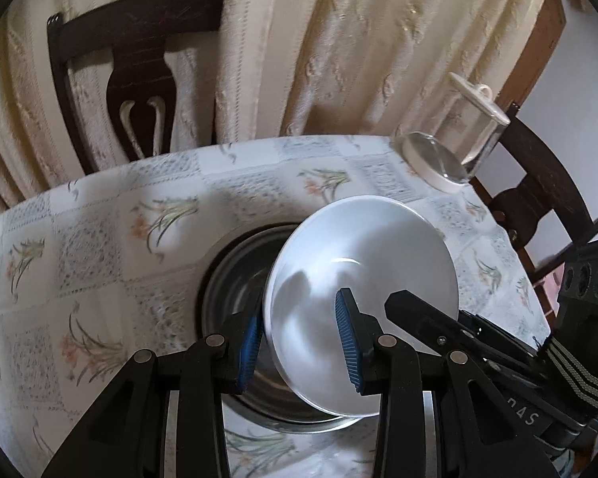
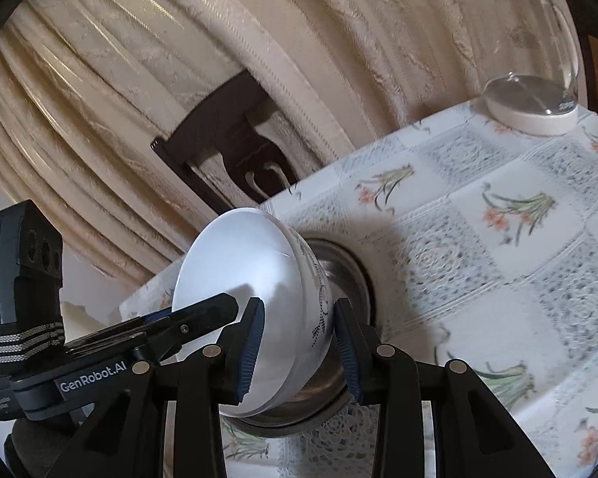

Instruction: Organize plates and bowls

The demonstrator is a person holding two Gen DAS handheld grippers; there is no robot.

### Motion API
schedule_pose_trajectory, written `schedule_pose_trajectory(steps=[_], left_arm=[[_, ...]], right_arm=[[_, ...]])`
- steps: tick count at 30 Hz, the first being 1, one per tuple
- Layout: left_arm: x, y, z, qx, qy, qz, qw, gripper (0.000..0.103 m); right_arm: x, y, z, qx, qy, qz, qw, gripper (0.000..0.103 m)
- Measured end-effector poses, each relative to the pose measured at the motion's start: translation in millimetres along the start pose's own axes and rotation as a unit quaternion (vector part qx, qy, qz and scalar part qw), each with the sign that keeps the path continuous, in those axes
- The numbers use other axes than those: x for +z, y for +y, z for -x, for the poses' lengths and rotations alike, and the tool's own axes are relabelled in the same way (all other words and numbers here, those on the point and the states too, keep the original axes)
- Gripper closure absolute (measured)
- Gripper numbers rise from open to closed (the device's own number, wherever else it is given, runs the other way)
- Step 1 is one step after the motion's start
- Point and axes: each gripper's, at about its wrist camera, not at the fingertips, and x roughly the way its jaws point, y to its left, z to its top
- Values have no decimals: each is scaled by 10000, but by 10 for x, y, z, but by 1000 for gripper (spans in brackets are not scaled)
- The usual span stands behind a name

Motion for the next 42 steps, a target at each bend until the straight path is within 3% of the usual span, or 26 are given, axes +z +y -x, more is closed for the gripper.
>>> schedule_pose_trajectory(steps=[11,20,28,33,42], left_arm=[[-113,151,-202,30,219,171,9996,66],[-109,203,-133,89,47,257,9996,66],[-80,198,39,27,-211,268,9994,63],[-80,226,141,115,-385,325,9987,56],[-161,366,96,139,-308,623,9975,52]], right_arm=[[-30,33,-143,-286,16,102,9995,62],[-20,68,-81,-214,-212,181,9994,56],[47,46,211,-187,-747,166,9969,38],[26,-176,204,-232,-652,-260,9973,37],[-79,-305,176,-142,-481,-513,9974,35]])
